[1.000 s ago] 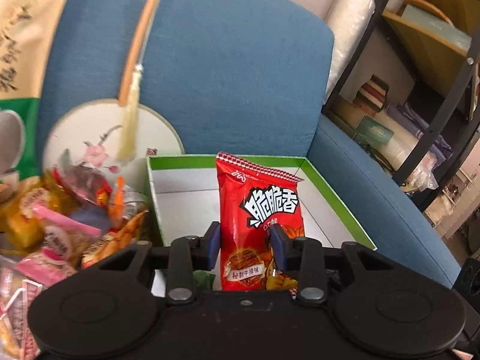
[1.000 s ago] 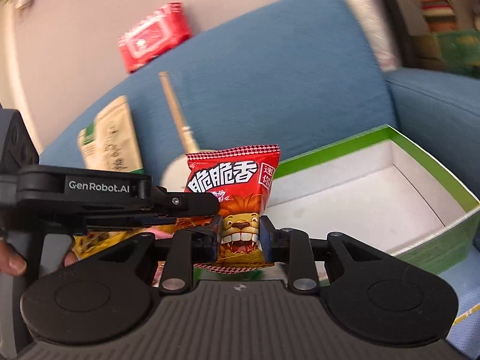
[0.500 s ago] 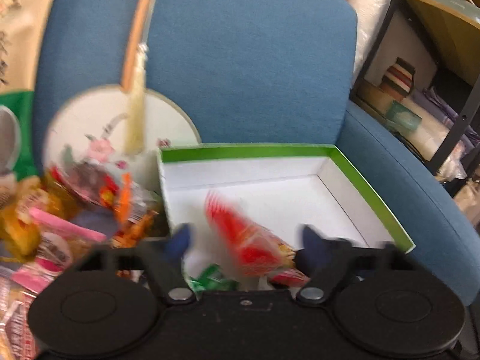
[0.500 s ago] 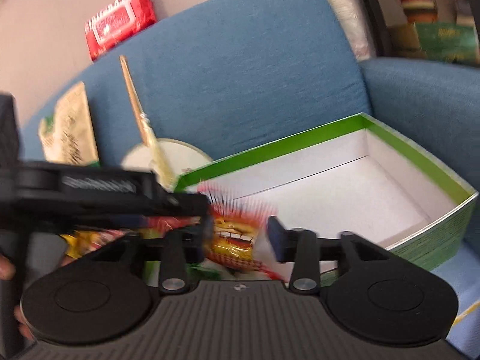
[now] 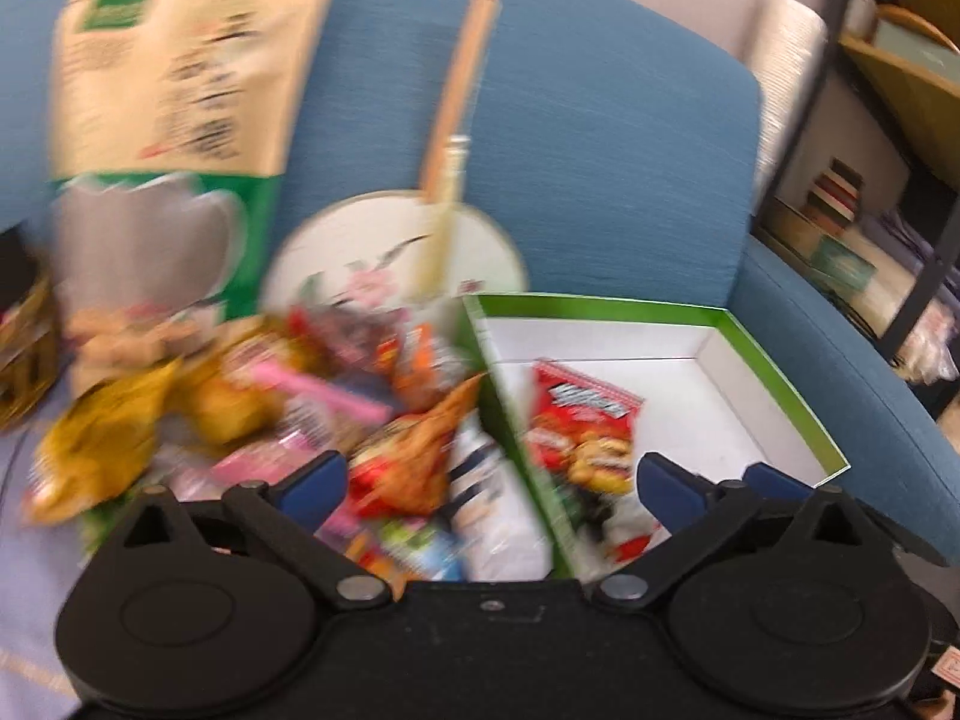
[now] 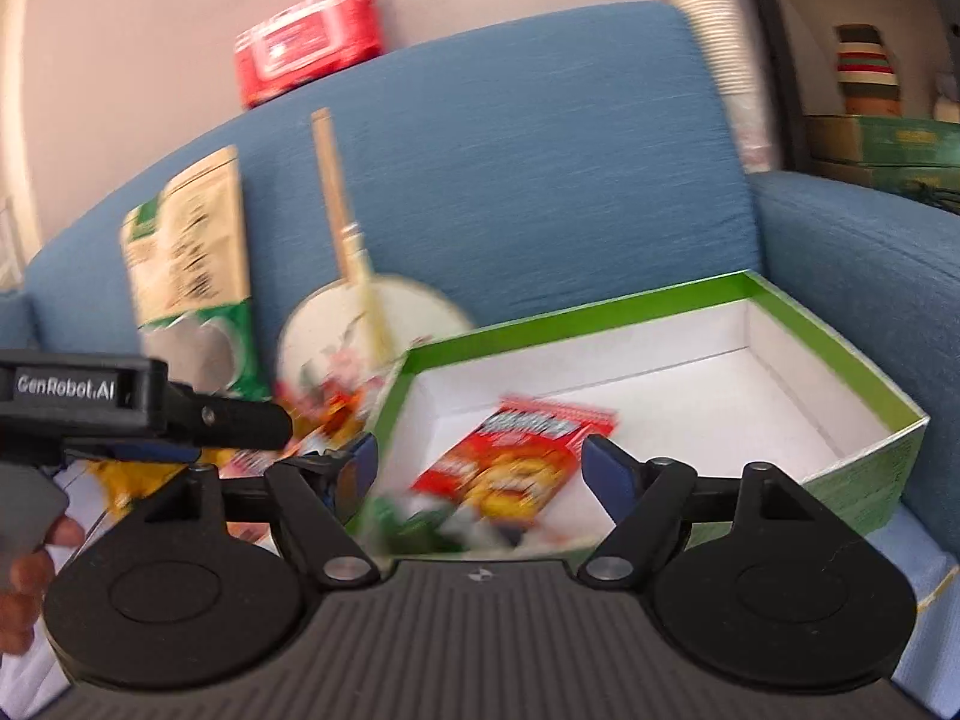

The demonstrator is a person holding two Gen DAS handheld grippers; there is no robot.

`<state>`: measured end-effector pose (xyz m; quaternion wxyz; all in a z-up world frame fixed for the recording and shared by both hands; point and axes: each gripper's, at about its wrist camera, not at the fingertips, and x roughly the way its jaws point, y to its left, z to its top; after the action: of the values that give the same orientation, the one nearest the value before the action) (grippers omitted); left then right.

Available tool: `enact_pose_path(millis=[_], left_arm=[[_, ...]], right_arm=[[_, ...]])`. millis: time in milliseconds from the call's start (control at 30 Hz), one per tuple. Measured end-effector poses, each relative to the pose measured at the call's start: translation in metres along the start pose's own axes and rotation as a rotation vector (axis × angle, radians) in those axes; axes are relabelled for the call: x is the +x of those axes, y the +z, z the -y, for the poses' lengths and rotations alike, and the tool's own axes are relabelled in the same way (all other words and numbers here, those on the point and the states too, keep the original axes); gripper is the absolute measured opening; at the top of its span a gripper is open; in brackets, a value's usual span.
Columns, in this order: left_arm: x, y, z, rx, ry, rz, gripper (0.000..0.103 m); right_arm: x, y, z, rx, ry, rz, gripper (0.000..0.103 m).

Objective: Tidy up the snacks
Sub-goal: 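Grasp the orange chip bag with the left tool while the right tool grasps a clear wrapped candy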

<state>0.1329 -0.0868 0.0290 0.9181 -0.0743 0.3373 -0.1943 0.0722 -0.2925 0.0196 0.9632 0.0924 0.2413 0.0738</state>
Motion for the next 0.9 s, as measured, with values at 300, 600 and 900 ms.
enact_pose_path(millis=[300,600,900], left_arm=[[-0.037,-0.041,-0.046,-0.053,0.104,-0.019,0.103],[-0.053,-0.071,-0.061,-0.046,0.112,-0.048,0.103],[-0.027,-0.052,-0.047,0.037,0.049,-0.047,0.103]], right_arm=[[0.004,-0.023,-0.052,-0.136,0.056,-0.187,0.103],[0.018,-0.052,-0.054,-0.152,0.004,-0.268,0.103],[0.02,-0.05,-0.051,-0.155,0.033,-0.276,0.055]])
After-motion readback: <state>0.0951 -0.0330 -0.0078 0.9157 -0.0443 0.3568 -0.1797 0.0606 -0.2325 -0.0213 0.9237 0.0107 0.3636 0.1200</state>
